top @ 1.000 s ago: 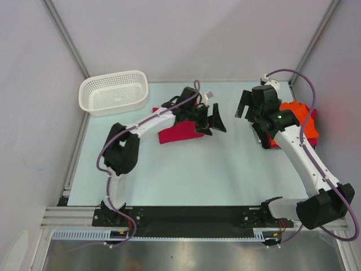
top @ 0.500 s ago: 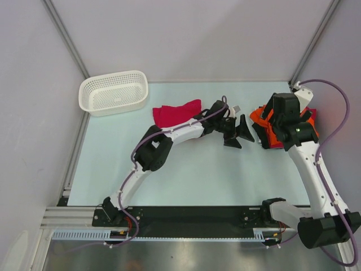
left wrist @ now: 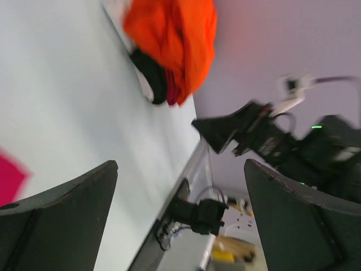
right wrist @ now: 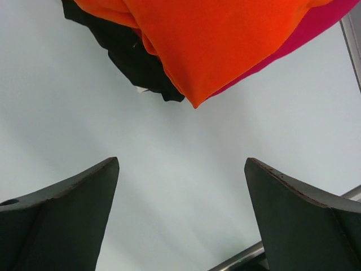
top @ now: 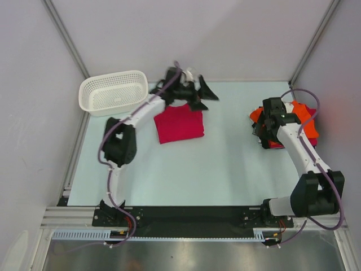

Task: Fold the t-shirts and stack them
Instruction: Smooth out wrinkles on the folded tshirt

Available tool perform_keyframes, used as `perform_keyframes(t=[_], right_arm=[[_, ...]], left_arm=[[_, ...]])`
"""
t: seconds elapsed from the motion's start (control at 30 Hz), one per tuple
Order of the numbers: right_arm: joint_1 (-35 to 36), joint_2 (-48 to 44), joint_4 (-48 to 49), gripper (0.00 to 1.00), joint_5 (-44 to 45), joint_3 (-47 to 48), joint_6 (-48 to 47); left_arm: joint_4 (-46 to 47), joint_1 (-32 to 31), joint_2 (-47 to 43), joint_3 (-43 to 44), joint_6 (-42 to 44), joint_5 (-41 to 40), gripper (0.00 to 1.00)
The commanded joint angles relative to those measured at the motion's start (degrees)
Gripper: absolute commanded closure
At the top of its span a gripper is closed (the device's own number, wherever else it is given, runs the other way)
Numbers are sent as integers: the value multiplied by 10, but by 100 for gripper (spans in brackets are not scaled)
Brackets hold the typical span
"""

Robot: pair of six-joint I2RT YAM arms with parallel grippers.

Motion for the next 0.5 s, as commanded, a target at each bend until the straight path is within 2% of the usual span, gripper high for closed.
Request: perform_keyframes(t=[0.0,0.03,0.1,0.17,0.27,0.37,0.4,0.47], right_arm=[[40,72,-32,0,26,52,-40],[78,87,-38,0,63,68,-42],[123,131,-51,0,113,90,-55],[175,162,-57,0,117,132,-61],[228,231,-73,0,142,192,-70],[276,328,-115,0,230,243,-80],[282,377,-122,0,284,249,-87],[288,416,-141,0,330,256,-90]], left_arm=[[-80,125,-141,12,86,-4,0],[-90,164,-150,20,96,-1,0],[-105,203,-179,7,92,9,0],[-101,246,-202,-12,81,7,0],[-106,267,-242,-44,91,-2,0],[-101,262,-286,-102,105,-18,0],[-99,259,-309,-141,116,-21,0],[-85,258,-332,-186,124,-22,0]])
